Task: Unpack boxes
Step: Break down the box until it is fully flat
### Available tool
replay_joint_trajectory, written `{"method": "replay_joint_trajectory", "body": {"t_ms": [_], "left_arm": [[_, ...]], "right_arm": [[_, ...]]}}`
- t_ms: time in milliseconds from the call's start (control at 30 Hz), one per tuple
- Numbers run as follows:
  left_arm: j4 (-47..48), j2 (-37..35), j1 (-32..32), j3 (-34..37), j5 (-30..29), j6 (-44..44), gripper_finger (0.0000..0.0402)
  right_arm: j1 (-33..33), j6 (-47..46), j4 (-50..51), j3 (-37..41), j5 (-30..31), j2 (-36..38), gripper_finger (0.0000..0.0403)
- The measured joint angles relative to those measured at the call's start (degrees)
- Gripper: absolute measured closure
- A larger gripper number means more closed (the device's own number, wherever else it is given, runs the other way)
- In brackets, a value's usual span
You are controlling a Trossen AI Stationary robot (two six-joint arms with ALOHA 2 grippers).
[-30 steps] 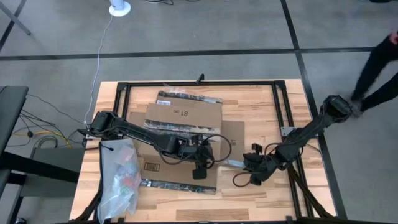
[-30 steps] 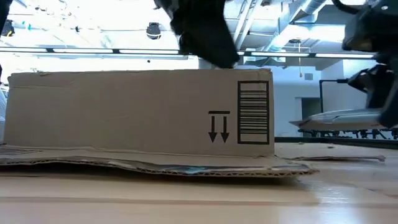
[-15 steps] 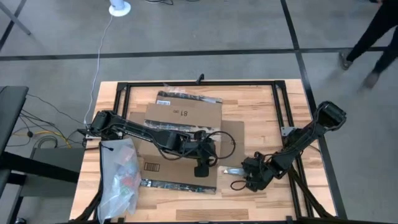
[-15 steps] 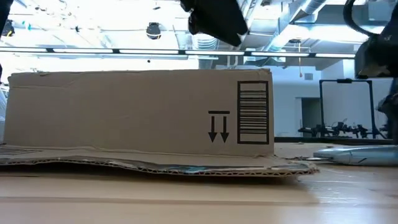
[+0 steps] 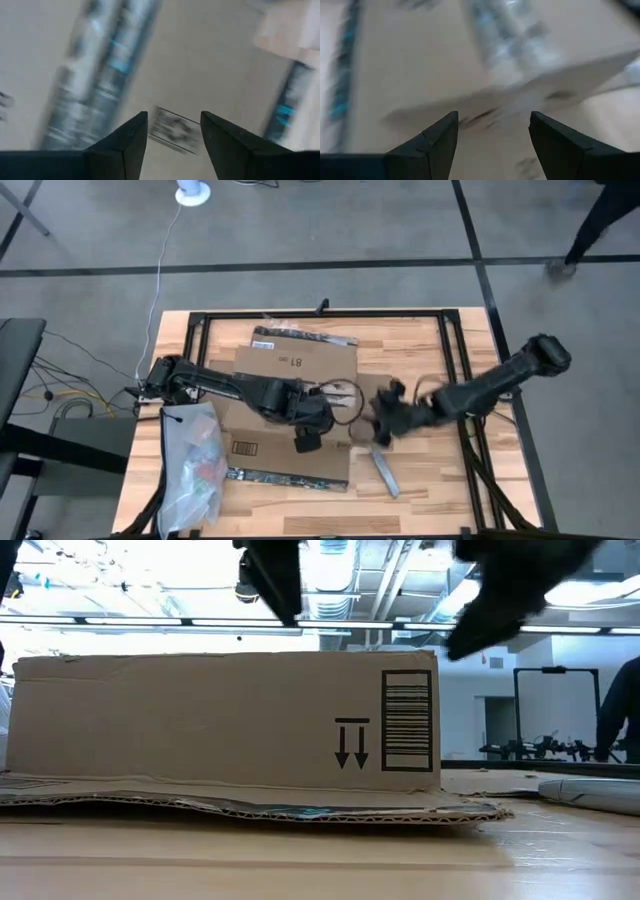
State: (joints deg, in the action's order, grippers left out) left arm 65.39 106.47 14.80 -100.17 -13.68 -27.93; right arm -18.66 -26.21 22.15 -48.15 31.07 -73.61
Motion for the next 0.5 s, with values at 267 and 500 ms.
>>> {"method": "replay_joint_trajectory", "body": {"t_ms": [267, 500], "left_arm": [[0.5, -1.2, 7.3, 0.2, -6.3, -22.8, 0.0237], [0.4, -1.2, 13.7, 7.5, -10.0, -54.1, 0.0237]], "right_arm": [[26.2, 22.8, -6.8, -7.5, -18.6, 0.7, 0.0179], [39.5, 24.2, -11.1, -7.6, -36.4, -8.6, 0.0179]]}}
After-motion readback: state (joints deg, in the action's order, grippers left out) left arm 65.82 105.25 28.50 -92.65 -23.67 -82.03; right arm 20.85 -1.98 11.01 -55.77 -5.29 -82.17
